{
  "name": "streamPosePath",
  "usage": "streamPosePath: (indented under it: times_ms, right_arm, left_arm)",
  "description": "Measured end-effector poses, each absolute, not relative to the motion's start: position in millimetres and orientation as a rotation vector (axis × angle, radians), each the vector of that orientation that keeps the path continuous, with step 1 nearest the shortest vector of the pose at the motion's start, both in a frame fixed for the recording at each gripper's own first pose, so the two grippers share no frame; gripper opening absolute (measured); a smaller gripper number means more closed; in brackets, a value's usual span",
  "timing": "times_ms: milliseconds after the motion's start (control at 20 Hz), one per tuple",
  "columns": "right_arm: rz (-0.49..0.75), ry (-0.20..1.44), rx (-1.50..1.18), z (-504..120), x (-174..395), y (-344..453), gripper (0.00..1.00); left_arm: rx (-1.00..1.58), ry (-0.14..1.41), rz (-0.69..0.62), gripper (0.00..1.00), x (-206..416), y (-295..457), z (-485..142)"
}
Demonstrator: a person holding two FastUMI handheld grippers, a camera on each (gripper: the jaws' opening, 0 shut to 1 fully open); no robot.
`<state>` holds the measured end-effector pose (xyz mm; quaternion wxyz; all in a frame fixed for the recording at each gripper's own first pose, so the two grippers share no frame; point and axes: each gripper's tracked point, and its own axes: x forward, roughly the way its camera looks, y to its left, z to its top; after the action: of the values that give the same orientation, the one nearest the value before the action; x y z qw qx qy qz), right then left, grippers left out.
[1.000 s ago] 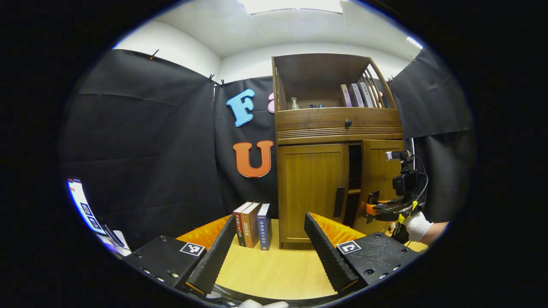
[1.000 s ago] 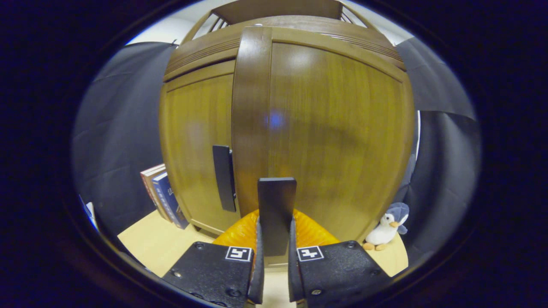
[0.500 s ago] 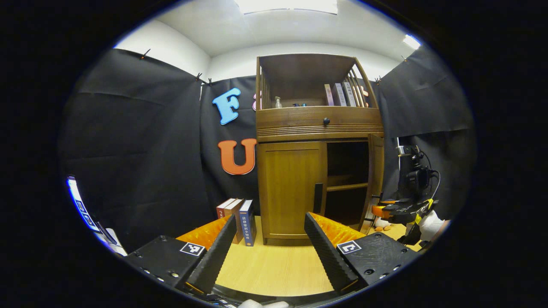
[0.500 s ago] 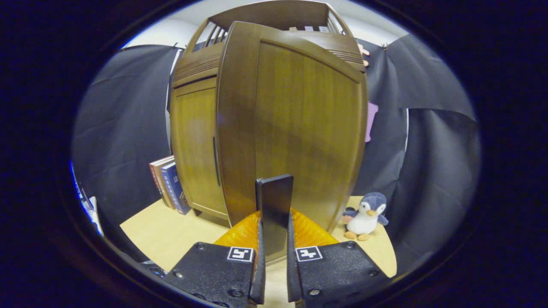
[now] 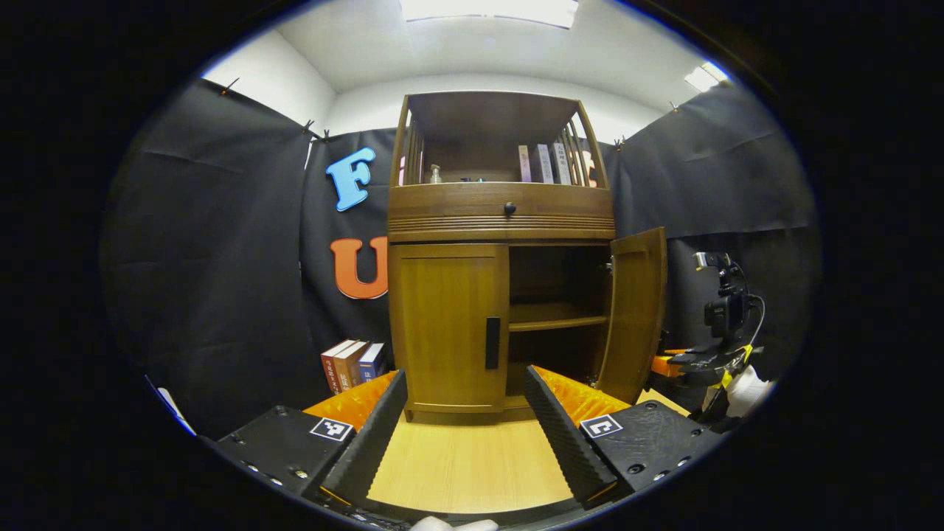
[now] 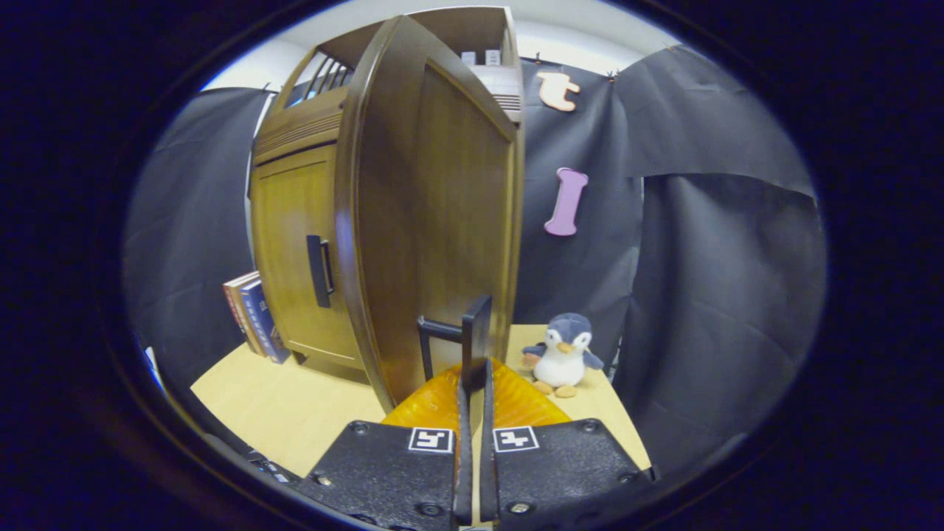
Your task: Open the right door of the double-door shoe cabinet with the right hand, and open the left door with the left hand.
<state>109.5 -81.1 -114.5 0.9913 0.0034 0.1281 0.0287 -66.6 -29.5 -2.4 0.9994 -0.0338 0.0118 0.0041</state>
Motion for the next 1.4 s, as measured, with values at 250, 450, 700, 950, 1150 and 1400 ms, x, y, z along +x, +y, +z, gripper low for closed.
streamPosePath:
  times_ms: [250, 450, 700, 950, 1150, 1400]
  right_arm:
    - [0.035, 0.26, 0.03, -114, 109, -121, 0.04]
    - [0.068, 0.254, 0.068, -114, 110, -151, 0.04]
    - [0.16, 0.254, 0.062, -114, 117, -173, 0.04]
    - [0.274, 0.248, -0.014, -115, 126, -178, 0.04]
    - [0.319, 0.253, -0.023, -115, 128, -180, 0.04]
    - [0.323, 0.259, -0.046, -116, 126, -179, 0.04]
  left_arm:
    - [-0.064, 0.048, -0.04, 0.96, -61, -60, -4]
    - [-0.051, 0.067, -0.052, 0.96, -57, -86, -1]
    - [-0.056, 0.076, -0.054, 0.96, -48, -118, 2]
    - [-0.072, 0.083, -0.057, 0.96, -36, -143, 4]
    - [-0.082, 0.088, -0.048, 0.96, -27, -149, 4]
    - [-0.073, 0.08, -0.063, 0.96, -16, -151, 5]
